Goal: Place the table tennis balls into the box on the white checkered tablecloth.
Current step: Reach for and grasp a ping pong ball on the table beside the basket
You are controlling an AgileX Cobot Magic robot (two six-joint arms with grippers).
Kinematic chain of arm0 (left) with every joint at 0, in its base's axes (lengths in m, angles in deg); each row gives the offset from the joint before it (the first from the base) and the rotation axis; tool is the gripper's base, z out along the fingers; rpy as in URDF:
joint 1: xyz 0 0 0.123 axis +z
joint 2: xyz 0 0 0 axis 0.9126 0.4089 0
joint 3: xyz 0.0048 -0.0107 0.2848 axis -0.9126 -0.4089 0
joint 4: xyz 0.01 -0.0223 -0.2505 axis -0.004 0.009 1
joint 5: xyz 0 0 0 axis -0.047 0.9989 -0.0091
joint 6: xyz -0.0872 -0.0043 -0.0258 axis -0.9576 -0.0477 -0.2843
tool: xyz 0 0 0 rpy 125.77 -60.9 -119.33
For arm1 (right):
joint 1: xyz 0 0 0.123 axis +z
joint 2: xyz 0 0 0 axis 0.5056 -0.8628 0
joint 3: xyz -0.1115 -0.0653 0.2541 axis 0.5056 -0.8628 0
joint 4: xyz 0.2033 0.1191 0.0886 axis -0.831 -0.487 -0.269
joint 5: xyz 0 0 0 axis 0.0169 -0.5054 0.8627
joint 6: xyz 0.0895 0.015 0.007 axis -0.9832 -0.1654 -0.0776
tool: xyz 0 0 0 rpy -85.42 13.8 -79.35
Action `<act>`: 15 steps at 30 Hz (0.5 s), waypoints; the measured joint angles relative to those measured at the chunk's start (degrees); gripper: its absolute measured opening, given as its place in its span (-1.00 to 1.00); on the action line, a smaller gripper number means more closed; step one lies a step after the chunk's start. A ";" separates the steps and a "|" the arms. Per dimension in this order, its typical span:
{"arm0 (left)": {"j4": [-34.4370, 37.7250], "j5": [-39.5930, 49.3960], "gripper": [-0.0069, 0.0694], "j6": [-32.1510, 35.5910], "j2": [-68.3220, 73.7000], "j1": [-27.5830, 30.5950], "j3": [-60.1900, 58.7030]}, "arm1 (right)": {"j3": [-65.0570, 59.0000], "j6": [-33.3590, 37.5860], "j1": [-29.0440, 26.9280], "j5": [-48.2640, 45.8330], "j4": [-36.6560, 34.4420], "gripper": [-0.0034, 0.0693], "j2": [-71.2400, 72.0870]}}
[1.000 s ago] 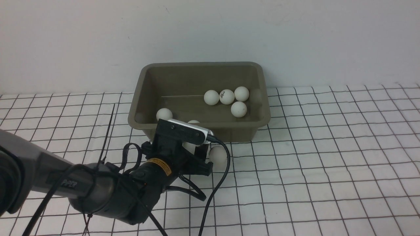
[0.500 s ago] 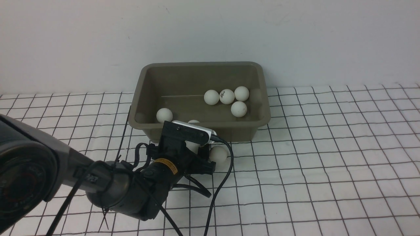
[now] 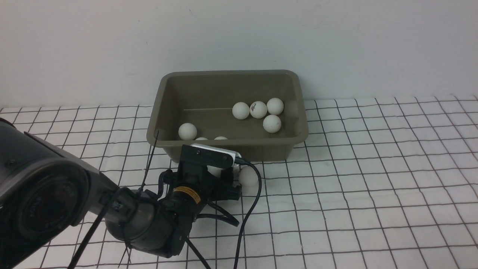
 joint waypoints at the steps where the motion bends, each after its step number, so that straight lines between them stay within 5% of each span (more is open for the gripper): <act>1: 0.24 -0.02 0.30 0.00 0.00 0.05 0.00 | 0.00 0.00 0.00 0.00 0.00 0.34 0.00; 4: 0.41 -0.30 0.09 0.00 0.00 0.10 0.00 | 0.00 0.00 0.00 0.00 0.00 0.34 0.00; 15: 0.41 -0.77 0.10 1.73 -0.43 0.10 -0.87 | 0.00 0.00 0.00 0.00 0.00 0.34 0.00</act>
